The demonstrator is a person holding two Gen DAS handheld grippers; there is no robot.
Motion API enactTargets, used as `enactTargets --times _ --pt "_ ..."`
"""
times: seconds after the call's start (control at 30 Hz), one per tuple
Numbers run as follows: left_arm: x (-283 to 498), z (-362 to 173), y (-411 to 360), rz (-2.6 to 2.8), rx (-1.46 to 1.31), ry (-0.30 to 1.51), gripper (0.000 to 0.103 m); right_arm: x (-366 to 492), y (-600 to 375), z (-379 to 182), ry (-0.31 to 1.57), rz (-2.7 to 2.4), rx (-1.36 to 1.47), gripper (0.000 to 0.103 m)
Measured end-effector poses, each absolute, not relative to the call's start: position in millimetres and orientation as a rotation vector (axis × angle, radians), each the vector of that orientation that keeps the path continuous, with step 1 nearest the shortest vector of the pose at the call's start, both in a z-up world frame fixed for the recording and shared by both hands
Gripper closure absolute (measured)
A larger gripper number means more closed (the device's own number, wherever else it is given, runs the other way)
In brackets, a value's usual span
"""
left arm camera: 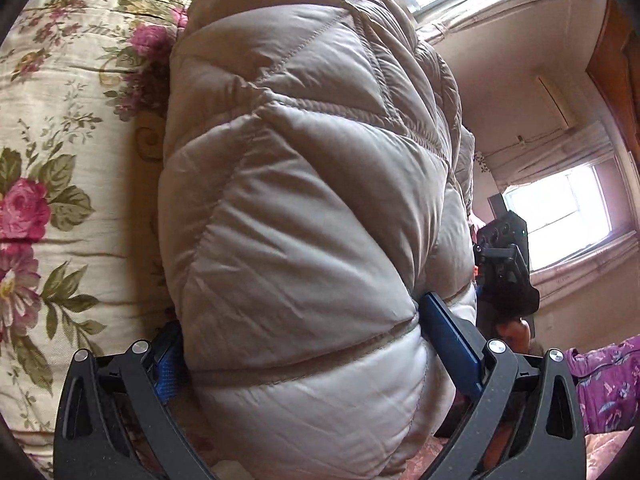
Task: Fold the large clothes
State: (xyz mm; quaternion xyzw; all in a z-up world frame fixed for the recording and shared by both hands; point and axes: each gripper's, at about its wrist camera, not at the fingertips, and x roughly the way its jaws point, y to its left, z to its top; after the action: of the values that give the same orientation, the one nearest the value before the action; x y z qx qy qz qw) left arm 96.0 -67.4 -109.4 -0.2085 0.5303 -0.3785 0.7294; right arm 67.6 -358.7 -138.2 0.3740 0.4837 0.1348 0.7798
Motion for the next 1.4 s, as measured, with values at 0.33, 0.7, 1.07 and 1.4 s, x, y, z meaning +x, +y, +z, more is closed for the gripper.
enactTargets --times 0.33,0.7,1.07,1.4 --pt "62.7 -72.9 -97.3 -0.787 -0.226 1.031 0.027 62.0 -342.1 -133.5 0.928 0.307 0.76 0.02" --pt "41.3 -22.6 -100.3 -0.76 -0.103 0.846 0.045 49.7 -313.8 -108.7 0.767 0.38 0.716 0.031" --pt "62.1 4.5 -33.4 -0.596 0.013 0.681 0.047 134.2 -228.1 -96.1 0.687 0.508 0.628 0.036" --pt "119.6 -27.8 21.7 -0.322 0.096 0.68 0.047 232.1 -142.5 -113.8 0.7 0.444 0.42 0.036"
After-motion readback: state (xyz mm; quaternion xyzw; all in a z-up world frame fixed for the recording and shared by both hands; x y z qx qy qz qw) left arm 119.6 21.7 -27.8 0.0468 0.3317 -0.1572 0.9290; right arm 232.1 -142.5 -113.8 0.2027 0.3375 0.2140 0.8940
